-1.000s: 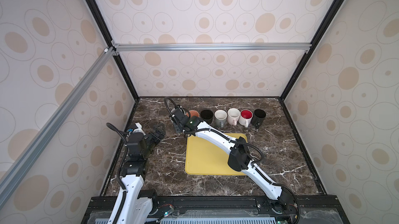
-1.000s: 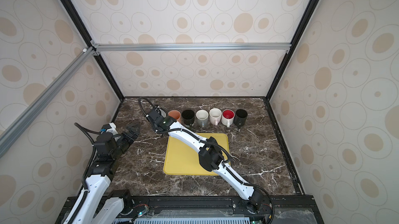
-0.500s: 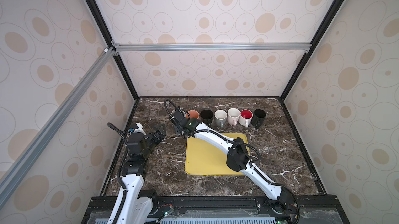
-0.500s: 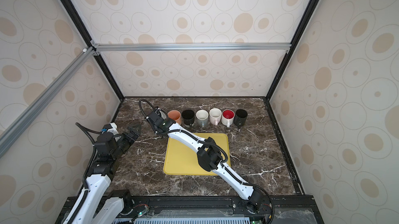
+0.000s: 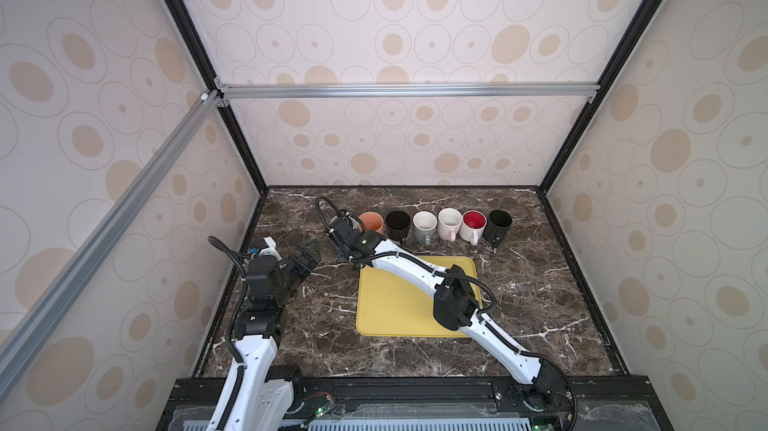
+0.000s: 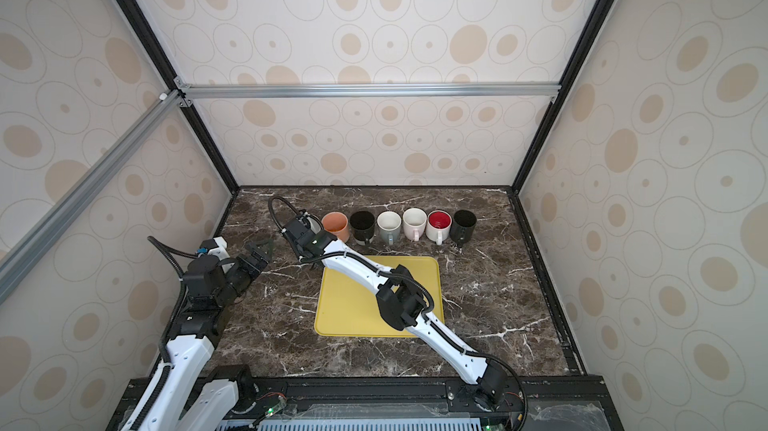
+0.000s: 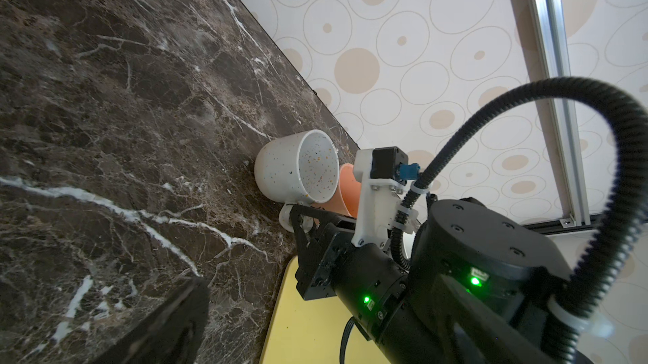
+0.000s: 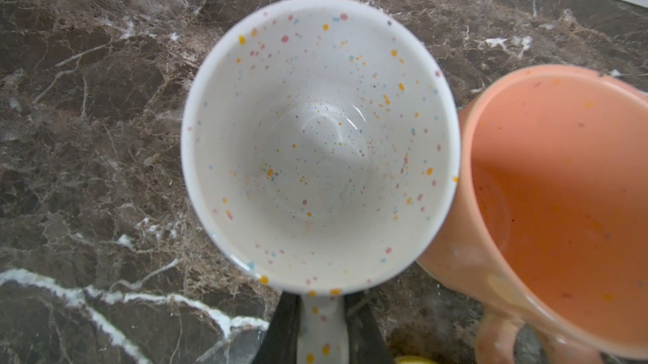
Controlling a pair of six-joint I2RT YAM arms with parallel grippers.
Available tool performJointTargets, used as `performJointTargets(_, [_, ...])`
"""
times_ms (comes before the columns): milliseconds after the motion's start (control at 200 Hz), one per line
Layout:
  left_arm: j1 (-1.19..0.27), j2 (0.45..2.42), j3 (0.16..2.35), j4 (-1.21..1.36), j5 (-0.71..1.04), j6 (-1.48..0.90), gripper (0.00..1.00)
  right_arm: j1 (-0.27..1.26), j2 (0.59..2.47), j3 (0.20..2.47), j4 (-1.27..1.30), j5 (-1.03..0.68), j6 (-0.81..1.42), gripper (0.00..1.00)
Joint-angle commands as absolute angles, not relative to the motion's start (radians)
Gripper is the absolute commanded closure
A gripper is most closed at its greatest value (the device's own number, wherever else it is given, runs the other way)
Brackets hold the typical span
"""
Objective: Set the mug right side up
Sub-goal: 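Lower the cream mug onto the table beside the orange mug with the right gripper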
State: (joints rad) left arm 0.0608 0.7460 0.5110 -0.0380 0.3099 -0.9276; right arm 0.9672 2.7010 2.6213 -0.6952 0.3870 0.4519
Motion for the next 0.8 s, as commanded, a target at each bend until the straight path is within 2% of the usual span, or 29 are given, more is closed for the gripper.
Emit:
performJointTargets(0, [0.067, 0.735, 0.512, -0.017, 0.318, -0.919, 0.0, 0.964, 2.681, 2.669, -0.639, 0.415, 0.469, 0.8])
performJointTargets(160, [0.067, 0.734, 0.507, -0.01, 0.322, -0.925, 0.0, 0.963, 2.661, 2.653, -0.632, 0.406, 0.468, 0.72])
performJointTargets(530, [0.067, 0.727, 0.51, -0.013, 0.324, -0.918, 0.0, 0.966, 2.63, 2.612, -0.62, 0.357, 0.478, 0.7])
performJointTargets(795, [0.065, 0.733, 0.599, -0.105, 0.258, -0.807, 0.0, 0.968, 2.459, 2.425, -0.536, 0.374, 0.41, 0.64])
